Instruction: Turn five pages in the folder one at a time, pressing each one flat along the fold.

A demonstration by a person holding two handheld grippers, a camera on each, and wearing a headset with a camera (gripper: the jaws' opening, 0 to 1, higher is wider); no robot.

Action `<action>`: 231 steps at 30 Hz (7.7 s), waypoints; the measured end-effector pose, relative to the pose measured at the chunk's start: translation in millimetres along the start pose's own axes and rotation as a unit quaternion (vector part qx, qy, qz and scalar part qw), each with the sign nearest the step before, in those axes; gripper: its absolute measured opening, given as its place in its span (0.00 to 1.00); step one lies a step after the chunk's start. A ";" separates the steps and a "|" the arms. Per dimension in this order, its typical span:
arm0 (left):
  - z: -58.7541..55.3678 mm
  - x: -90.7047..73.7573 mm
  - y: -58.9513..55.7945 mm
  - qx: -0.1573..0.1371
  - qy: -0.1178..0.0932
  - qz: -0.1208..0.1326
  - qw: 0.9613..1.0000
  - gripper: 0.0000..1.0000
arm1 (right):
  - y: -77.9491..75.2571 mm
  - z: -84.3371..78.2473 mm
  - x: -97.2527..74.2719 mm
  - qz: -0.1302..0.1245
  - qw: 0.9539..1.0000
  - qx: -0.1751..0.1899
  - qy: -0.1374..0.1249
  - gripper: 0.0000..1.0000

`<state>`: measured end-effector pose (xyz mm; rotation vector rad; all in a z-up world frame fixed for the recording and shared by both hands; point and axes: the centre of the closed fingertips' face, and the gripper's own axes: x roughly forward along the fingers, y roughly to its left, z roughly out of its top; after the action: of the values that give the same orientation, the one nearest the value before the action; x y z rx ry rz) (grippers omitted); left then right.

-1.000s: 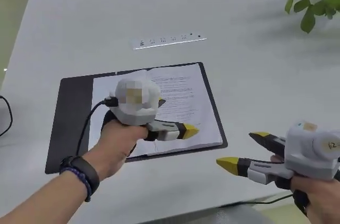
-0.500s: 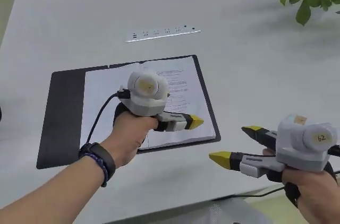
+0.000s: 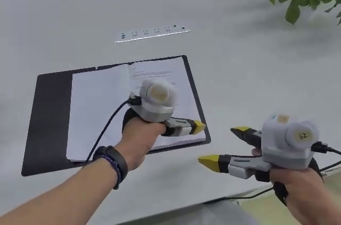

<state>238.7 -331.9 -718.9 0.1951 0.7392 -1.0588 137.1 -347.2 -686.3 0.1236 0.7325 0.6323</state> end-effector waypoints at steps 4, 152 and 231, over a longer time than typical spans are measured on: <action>-5.9 12.2 -1.3 0.012 0.013 0.004 1.000 0.72 | -1.1 -1.8 -0.9 0.003 1.000 0.000 0.002 0.77; -48.3 33.2 5.9 -0.002 0.045 0.047 0.998 0.63 | -17.6 -16.0 4.6 0.028 0.998 0.049 0.002 0.70; -49.9 19.2 25.5 -0.064 0.014 0.059 0.996 0.43 | -25.1 14.6 76.2 0.100 0.987 0.122 -0.041 0.63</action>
<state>242.8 -308.9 -773.3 0.1431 0.8090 -0.8960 202.3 -321.8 -728.1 0.4512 0.7206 0.7224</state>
